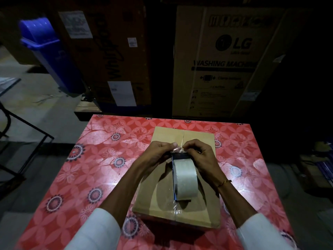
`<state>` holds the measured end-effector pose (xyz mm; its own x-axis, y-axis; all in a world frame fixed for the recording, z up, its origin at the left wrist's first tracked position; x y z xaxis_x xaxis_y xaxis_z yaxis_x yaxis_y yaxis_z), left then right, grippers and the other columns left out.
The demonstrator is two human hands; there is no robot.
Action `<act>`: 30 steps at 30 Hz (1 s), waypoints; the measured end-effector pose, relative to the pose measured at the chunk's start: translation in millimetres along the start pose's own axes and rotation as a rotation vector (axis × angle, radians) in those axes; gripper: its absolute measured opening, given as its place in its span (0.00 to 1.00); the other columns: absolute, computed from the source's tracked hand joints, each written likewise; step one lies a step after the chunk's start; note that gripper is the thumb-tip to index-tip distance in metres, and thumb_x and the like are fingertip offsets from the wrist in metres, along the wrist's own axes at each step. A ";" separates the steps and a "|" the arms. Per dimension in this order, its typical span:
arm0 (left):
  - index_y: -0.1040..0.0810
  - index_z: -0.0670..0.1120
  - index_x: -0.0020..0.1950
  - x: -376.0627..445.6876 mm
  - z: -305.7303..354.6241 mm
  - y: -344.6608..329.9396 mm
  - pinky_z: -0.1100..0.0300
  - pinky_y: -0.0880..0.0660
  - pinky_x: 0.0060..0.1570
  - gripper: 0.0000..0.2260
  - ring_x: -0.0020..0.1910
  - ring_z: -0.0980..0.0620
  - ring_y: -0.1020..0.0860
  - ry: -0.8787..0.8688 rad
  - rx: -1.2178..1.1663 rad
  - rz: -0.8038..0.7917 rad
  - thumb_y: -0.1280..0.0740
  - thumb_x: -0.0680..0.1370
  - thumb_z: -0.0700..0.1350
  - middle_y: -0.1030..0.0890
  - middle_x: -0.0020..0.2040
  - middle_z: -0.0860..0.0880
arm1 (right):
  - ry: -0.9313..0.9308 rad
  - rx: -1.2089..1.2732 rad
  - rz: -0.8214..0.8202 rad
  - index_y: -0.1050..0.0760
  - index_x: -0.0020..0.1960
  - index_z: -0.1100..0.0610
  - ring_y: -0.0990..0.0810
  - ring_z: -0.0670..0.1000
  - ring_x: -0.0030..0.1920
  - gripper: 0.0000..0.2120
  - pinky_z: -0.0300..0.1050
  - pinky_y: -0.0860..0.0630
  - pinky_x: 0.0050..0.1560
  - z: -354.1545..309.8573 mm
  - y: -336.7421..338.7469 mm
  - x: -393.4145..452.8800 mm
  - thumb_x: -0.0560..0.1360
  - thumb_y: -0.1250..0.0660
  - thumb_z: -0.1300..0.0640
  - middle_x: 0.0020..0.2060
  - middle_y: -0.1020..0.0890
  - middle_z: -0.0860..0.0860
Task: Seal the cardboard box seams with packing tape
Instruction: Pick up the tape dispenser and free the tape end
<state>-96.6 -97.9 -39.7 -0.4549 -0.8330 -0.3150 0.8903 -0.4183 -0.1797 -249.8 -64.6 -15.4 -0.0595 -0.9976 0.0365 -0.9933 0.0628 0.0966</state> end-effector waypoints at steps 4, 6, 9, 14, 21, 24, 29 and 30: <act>0.14 0.37 0.52 2.9 -2.5 3.1 0.56 0.21 0.56 0.12 0.52 0.47 0.16 0.016 0.001 0.020 0.28 0.78 0.46 0.14 0.54 0.37 | 0.000 -0.003 -0.003 0.19 0.48 0.61 0.20 0.52 0.44 0.09 0.49 0.24 0.42 -1.0 0.2 -0.8 0.80 0.37 0.68 0.46 0.18 0.56; 0.14 0.38 0.53 4.1 -4.3 3.6 0.59 0.21 0.53 0.11 0.53 0.48 0.15 0.022 0.002 0.014 0.30 0.79 0.44 0.13 0.53 0.41 | 0.003 -0.007 -0.008 0.19 0.48 0.61 0.20 0.51 0.44 0.09 0.46 0.23 0.41 -2.0 0.4 -1.3 0.80 0.37 0.69 0.46 0.18 0.56; 0.15 0.36 0.56 5.5 -5.2 3.5 0.65 0.21 0.47 0.11 0.49 0.53 0.14 0.020 0.000 0.010 0.31 0.79 0.42 0.13 0.53 0.42 | 0.006 -0.011 -0.009 0.19 0.48 0.61 0.20 0.49 0.45 0.09 0.43 0.22 0.40 -3.1 0.9 -1.6 0.80 0.37 0.69 0.47 0.18 0.56; 0.16 0.35 0.57 5.9 -5.5 4.8 0.65 0.21 0.47 0.11 0.49 0.54 0.14 0.027 0.003 0.032 0.31 0.80 0.41 0.13 0.53 0.42 | 0.004 -0.029 -0.006 0.19 0.48 0.61 0.20 0.51 0.47 0.09 0.44 0.21 0.42 -2.7 0.9 -1.1 0.80 0.37 0.69 0.48 0.18 0.57; 0.14 0.39 0.52 3.1 -4.9 2.9 0.61 0.22 0.49 0.09 0.49 0.51 0.15 0.045 0.025 0.058 0.30 0.79 0.44 0.12 0.49 0.45 | 0.017 -0.034 -0.001 0.19 0.49 0.64 0.20 0.49 0.45 0.09 0.43 0.21 0.40 -8.4 0.3 -2.8 0.80 0.37 0.70 0.48 0.19 0.60; 0.13 0.39 0.48 1.5 -1.8 0.6 0.57 0.24 0.49 0.09 0.46 0.51 0.18 0.054 0.071 0.076 0.29 0.78 0.45 0.13 0.45 0.45 | 0.025 -0.033 0.004 0.20 0.48 0.64 0.20 0.49 0.45 0.09 0.42 0.22 0.40 -10.5 -0.3 -3.3 0.80 0.37 0.71 0.48 0.19 0.61; 0.16 0.33 0.51 1.8 5.5 -3.4 0.51 0.23 0.54 0.11 0.50 0.44 0.19 0.048 0.076 0.085 0.29 0.78 0.42 0.16 0.53 0.34 | 0.029 -0.036 0.001 0.20 0.49 0.65 0.20 0.51 0.46 0.08 0.42 0.22 0.43 -9.6 -0.6 -2.8 0.80 0.37 0.71 0.48 0.19 0.60; 0.16 0.33 0.51 2.0 6.6 -4.3 0.52 0.23 0.53 0.11 0.49 0.45 0.18 0.046 0.079 0.082 0.29 0.78 0.41 0.15 0.51 0.35 | 0.027 -0.037 0.000 0.20 0.49 0.65 0.20 0.51 0.46 0.08 0.43 0.22 0.42 -8.9 -0.9 -2.5 0.80 0.37 0.70 0.48 0.19 0.60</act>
<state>-101.2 -100.2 -33.4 -0.3788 -0.8489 -0.3685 0.9226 -0.3778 -0.0782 -247.9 -61.8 -6.7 -0.0558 -0.9964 0.0635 -0.9890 0.0639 0.1336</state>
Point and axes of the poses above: each hand's wrist, its own x-axis towards the middle knuckle, its own y-axis out of the back of the hand, z = x × y, the point moved 10 cm from there along x, towards the middle knuckle
